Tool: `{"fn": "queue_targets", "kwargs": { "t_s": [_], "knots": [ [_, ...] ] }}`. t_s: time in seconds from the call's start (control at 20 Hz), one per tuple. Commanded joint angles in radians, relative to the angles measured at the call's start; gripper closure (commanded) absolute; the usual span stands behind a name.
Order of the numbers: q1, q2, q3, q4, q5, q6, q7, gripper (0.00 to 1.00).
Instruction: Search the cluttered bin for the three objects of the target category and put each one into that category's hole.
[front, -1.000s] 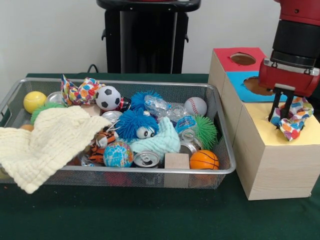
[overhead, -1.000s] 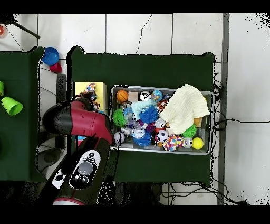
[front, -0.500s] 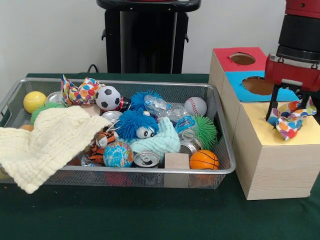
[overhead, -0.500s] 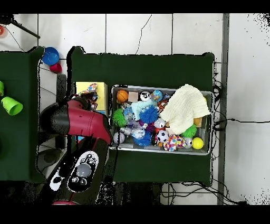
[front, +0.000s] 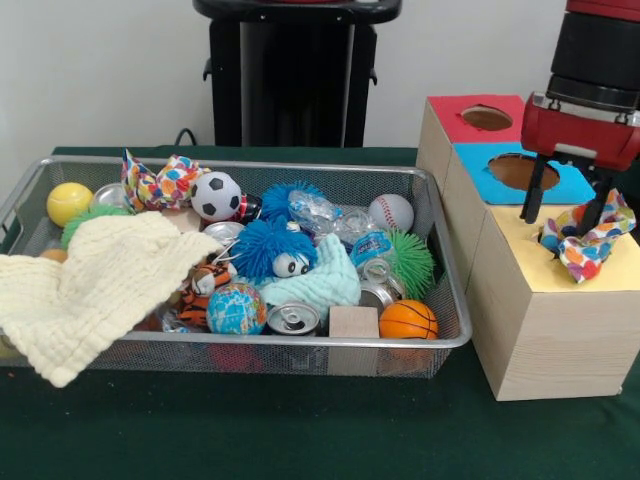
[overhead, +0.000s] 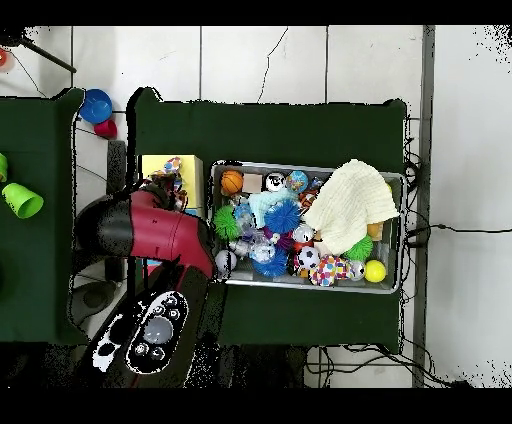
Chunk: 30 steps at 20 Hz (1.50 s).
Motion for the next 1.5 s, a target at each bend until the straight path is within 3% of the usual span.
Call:
{"fn": "queue_targets", "kwargs": {
  "t_s": [0.05,0.35,0.4,0.7,1.1,1.5],
  "knots": [
    [0.006,0.045,0.015,0.085,-0.009,0.146,0.237,0.00],
    [0.015,0.024,0.017,0.102,-0.015,0.155,0.225,0.00],
    [0.009,0.014,0.034,0.113,-0.005,0.146,0.225,1.00],
    [0.006,0.004,0.055,0.118,0.014,0.137,0.238,1.00],
    [0.022,0.055,0.007,0.034,0.011,0.243,0.282,1.00],
    [0.003,0.078,0.068,0.034,0.028,0.189,0.252,1.00]
  ]
}}
